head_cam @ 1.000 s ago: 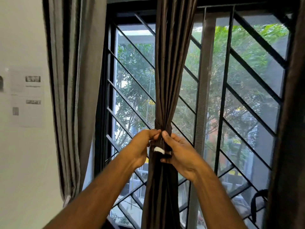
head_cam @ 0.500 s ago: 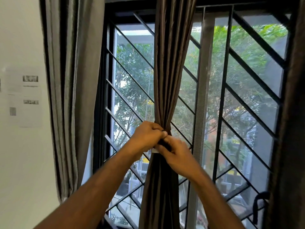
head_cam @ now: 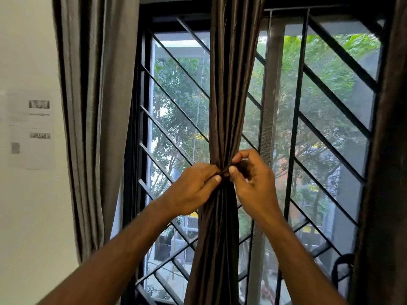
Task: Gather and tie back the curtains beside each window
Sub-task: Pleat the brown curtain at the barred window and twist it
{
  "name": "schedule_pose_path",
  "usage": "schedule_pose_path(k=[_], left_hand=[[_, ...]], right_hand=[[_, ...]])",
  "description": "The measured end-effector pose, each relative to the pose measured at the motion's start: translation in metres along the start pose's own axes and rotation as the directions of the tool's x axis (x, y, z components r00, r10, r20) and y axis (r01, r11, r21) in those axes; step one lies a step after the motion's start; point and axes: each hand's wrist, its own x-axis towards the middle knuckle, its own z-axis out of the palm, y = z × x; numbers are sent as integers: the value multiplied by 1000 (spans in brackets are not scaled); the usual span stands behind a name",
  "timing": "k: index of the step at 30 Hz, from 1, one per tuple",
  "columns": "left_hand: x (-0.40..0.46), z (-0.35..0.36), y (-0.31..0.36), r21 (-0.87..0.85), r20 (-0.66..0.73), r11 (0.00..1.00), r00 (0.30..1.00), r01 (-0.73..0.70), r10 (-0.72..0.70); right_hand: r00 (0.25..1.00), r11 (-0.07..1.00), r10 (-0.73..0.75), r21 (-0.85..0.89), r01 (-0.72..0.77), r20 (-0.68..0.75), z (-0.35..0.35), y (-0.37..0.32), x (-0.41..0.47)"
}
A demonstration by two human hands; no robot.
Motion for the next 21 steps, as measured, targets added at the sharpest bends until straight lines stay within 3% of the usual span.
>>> schedule_pose_path(k=[2,4,9,12,15,18,21], left_hand=[[-1,4,1,63,-45,998,999,-10,13],[-2,8,1,48,-131,998,991,38,-31],[1,5,0,-102,-194,970,951,223,-239],[4,4,1,-55,-160,967,953,250,-256],[6,1,0,127,-107,978,982,166,-153],[8,-6,2,297,38,953,996,61,-75],[10,-16,5,362,170,929,985,-74,12]], right_hand=[[996,998,26,56,-21,-88,4,-3,10],[996,995,45,91,-38,-71,7,-5,13],[971,947,-236,-210,241,47,10,12,-5],[948,852,-306,-420,313,85,18,24,-8],[956,803,-274,-522,287,105,25,29,-3],[969,816,-183,-523,245,167,24,29,3],[950,823,-129,-503,263,285,19,27,15]])
